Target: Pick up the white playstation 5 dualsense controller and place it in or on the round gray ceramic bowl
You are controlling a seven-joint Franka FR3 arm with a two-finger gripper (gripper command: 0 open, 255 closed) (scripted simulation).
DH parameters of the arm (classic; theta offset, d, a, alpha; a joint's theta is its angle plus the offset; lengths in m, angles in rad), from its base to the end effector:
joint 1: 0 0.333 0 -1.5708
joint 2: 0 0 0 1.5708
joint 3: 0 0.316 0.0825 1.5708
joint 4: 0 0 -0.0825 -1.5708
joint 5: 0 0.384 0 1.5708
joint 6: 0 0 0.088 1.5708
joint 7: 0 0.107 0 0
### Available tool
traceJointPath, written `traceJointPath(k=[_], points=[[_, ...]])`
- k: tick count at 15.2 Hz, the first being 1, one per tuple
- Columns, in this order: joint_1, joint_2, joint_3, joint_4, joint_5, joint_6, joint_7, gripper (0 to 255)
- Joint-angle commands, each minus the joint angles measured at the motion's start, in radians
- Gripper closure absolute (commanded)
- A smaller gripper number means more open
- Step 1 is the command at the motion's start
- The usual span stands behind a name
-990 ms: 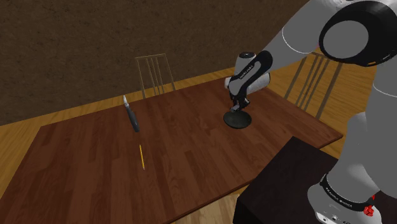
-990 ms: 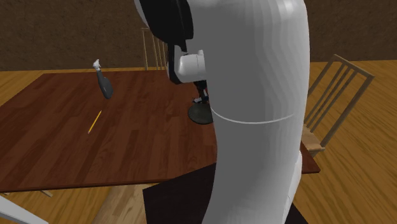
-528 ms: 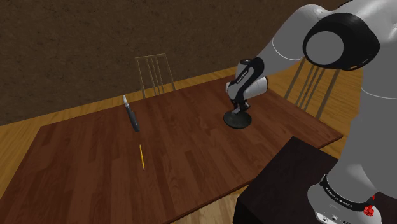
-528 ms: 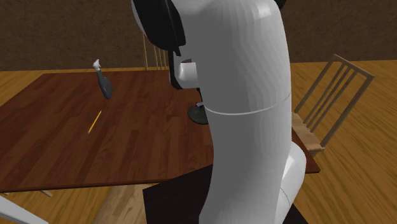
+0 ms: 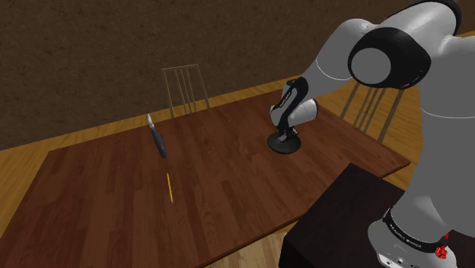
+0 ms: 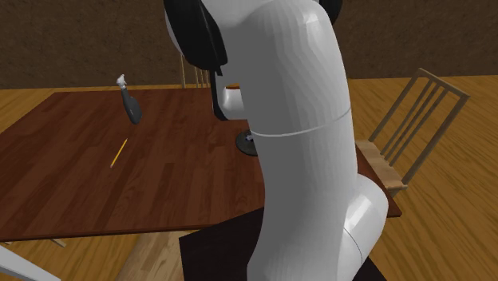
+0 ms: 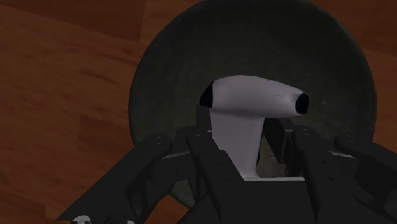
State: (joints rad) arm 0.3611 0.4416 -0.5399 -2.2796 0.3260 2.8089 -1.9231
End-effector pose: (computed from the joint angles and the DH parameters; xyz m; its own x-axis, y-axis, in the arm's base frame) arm 0.5339 -0.1181 0.2038 0.0751 0.9894 -0.1244 0.9870 -0.0560 0.1506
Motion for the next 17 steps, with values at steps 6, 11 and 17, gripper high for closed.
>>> traceJointPath(k=[6, 11, 17], points=[[-0.002, 0.003, 0.004, 0.0, 0.003, 0.003, -0.001, 255], [-0.002, 0.003, 0.004, 0.0, 0.003, 0.003, -0.001, 0], [0.12, -0.129, -0.13, -0.042, -0.125, -0.083, 0.093, 0]])
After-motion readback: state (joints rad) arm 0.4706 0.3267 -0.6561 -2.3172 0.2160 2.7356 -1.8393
